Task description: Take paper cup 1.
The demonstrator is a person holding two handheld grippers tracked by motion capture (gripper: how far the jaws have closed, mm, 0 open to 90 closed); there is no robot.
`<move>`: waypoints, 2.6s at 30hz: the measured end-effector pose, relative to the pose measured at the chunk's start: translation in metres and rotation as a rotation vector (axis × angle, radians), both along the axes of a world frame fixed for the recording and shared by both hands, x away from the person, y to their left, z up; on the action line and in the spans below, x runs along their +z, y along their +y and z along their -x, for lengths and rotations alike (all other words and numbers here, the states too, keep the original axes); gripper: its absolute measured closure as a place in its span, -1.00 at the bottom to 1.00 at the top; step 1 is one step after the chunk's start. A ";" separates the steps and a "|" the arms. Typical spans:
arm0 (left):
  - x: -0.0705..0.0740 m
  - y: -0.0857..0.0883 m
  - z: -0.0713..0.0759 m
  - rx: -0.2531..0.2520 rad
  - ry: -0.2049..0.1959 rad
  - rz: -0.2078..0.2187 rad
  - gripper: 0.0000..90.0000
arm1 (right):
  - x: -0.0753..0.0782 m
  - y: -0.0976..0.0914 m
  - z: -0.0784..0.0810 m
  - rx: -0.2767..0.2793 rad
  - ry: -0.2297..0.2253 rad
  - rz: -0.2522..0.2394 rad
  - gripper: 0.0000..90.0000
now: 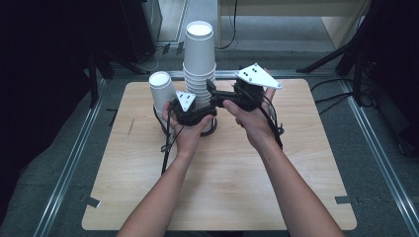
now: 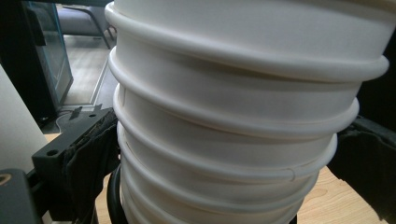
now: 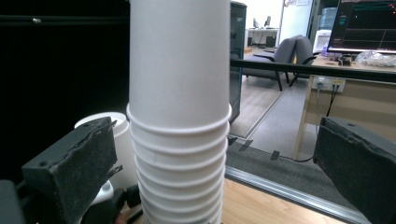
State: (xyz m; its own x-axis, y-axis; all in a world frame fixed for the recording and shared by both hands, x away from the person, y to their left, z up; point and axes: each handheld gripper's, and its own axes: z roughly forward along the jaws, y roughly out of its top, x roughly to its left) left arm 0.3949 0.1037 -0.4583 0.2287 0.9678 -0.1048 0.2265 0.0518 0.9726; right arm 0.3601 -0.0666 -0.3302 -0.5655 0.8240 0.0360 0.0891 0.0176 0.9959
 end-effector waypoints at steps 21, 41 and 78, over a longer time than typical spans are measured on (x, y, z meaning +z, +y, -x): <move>0.000 0.001 0.002 -0.003 -0.003 -0.001 -0.98 | 0.017 0.036 -0.037 0.015 0.022 -0.081 -0.96; -0.001 0.002 0.002 -0.012 -0.008 0.007 -0.98 | 0.008 0.067 -0.060 -0.006 0.057 -0.073 -0.76; -0.002 0.003 0.003 -0.019 -0.009 -0.003 -0.98 | 0.045 0.067 -0.049 -0.039 -0.063 -0.071 -0.66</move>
State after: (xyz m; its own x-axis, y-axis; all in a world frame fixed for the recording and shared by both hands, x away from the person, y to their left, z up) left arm 0.3923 0.1070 -0.4608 0.2479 0.9636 -0.0997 0.2190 0.0446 0.9747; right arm 0.4093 0.0001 -0.2848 -0.5362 0.8419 0.0607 0.0255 -0.0558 0.9981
